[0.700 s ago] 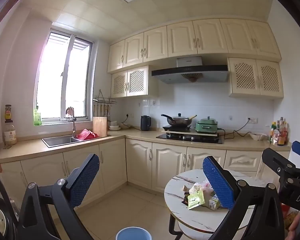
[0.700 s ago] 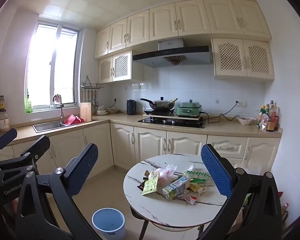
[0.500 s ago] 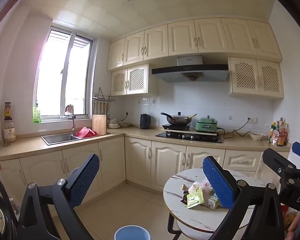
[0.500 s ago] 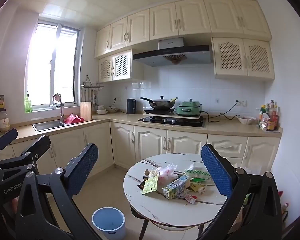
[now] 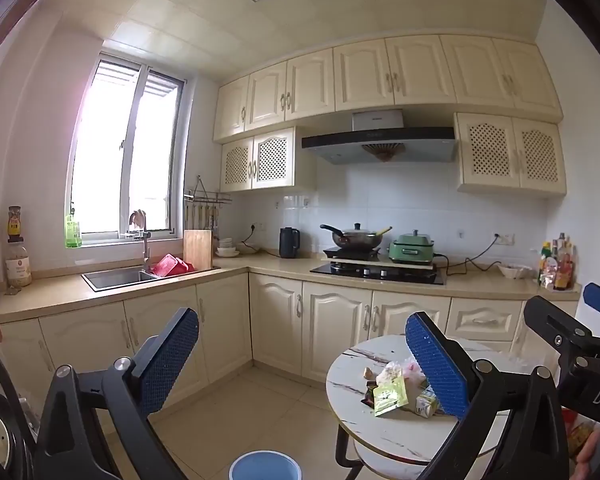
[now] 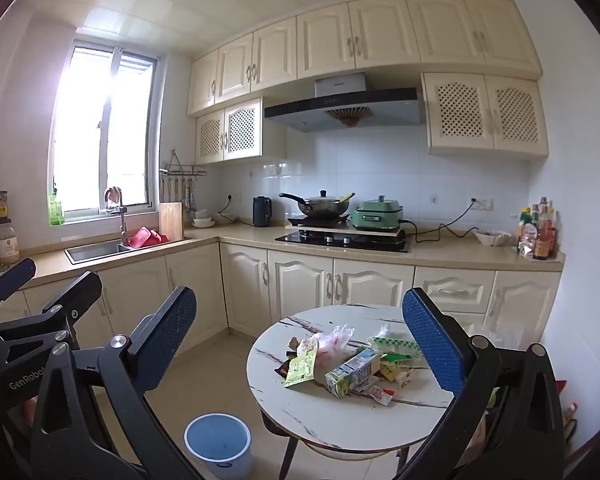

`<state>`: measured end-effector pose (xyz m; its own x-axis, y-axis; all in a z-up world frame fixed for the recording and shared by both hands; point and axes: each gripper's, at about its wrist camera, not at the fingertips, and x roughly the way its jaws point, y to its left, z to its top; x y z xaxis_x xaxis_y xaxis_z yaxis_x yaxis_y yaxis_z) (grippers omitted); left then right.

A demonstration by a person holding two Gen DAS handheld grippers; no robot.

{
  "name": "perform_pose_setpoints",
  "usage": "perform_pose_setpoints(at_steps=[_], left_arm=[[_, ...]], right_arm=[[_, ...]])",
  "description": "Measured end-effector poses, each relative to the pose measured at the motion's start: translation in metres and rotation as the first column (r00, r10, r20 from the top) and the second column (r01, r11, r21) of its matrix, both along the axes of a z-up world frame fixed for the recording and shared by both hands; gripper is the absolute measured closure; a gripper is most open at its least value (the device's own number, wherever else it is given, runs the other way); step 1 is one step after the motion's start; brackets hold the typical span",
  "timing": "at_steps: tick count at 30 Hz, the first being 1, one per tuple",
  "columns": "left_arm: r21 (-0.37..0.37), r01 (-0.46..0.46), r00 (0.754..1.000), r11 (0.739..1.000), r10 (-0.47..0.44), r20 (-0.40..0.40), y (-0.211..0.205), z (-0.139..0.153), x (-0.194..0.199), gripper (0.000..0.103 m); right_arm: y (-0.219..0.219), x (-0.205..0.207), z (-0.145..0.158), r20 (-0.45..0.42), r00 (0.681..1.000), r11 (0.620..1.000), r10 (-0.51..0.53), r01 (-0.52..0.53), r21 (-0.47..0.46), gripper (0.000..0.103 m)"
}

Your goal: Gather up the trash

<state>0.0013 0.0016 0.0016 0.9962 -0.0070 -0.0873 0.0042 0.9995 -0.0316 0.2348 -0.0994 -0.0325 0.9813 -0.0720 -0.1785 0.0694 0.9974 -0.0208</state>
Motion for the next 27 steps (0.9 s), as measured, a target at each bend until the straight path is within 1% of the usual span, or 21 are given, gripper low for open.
perform_pose_setpoints(at_steps=[27], left_arm=[[0.008,0.006,1.0,1.0,-0.006,0.006,0.0012,0.0011,-0.0019,0.001]], right_arm=[[-0.0019,-0.0017,0.0018,-0.003,1.0,1.0,0.0,0.0,0.002,0.0]])
